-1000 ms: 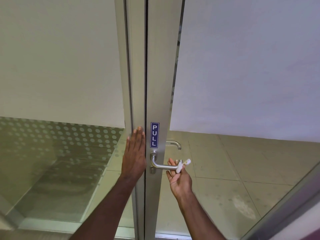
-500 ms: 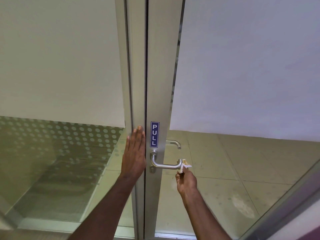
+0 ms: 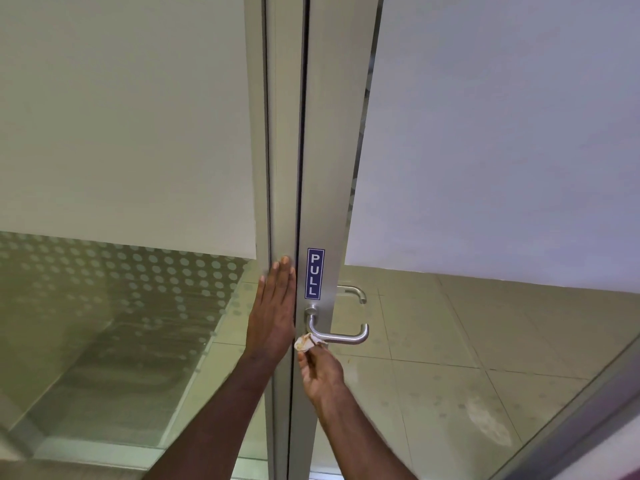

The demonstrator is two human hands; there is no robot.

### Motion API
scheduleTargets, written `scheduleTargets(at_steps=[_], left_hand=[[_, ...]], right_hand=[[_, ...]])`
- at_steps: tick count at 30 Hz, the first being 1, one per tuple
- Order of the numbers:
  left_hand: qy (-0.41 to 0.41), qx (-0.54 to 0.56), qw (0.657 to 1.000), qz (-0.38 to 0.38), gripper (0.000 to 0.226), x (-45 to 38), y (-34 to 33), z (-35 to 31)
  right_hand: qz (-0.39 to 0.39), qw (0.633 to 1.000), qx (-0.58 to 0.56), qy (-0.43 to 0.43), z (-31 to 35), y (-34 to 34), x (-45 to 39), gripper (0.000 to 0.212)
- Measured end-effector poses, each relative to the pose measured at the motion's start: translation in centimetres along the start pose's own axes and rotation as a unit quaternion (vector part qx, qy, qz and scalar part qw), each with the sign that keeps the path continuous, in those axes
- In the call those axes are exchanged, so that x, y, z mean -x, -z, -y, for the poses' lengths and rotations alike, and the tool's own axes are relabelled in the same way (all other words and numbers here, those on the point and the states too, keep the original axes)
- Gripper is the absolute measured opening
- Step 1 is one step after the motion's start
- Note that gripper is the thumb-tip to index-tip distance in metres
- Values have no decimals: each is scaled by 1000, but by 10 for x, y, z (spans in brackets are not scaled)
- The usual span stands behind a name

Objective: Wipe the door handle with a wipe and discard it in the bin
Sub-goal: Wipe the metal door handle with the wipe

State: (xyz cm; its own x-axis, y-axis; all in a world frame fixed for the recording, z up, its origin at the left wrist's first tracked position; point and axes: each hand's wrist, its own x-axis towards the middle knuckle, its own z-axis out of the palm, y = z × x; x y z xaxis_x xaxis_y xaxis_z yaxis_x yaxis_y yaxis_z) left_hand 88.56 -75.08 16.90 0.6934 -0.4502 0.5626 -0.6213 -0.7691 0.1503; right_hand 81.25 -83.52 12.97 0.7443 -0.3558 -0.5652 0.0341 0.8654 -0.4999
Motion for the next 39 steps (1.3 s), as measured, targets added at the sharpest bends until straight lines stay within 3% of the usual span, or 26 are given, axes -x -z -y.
scheduleTargets(at_steps=[4, 6, 8, 10, 12, 17, 20, 23, 26, 30, 39], left_hand=[[-20, 0, 1000, 14, 82, -2, 3, 5], [-24, -11, 1000, 10, 77, -2, 1, 8], [-20, -16, 1000, -1, 79, -1, -1, 10], [-15, -17, 1000, -2, 87, -2, -1, 9], [-13, -11, 1000, -3, 90, -2, -1, 8], [-12, 1, 1000, 3, 89, -1, 0, 6], [-11, -9, 1000, 12, 86, -1, 2, 7], [-11, -13, 1000, 22, 84, -1, 2, 9], [-15, -7, 1000, 15, 85, -1, 1, 9], [-17, 6, 1000, -4, 90, 0, 1, 10], [-3, 35, 999, 13, 86, 2, 5, 6]], right_hand=[[86, 994, 60, 26, -6, -12, 6, 20], [94, 981, 132, 103, 5, -13, 6, 16], [49, 941, 239, 237, 25, -9, 4, 14], [-19, 842, 372, 391, 47, -4, 1, 21], [-47, 734, 478, 479, 62, -1, -1, 30], [-1, 528, 689, 497, 52, -16, -5, 20], [31, 456, 743, 489, 46, -17, -6, 17], [63, 400, 795, 451, 48, -8, -8, 29], [100, 315, 817, 473, 51, 4, -4, 27], [107, 255, 833, 479, 75, 31, 3, 29], [50, 302, 849, 431, 132, 42, 15, 34]])
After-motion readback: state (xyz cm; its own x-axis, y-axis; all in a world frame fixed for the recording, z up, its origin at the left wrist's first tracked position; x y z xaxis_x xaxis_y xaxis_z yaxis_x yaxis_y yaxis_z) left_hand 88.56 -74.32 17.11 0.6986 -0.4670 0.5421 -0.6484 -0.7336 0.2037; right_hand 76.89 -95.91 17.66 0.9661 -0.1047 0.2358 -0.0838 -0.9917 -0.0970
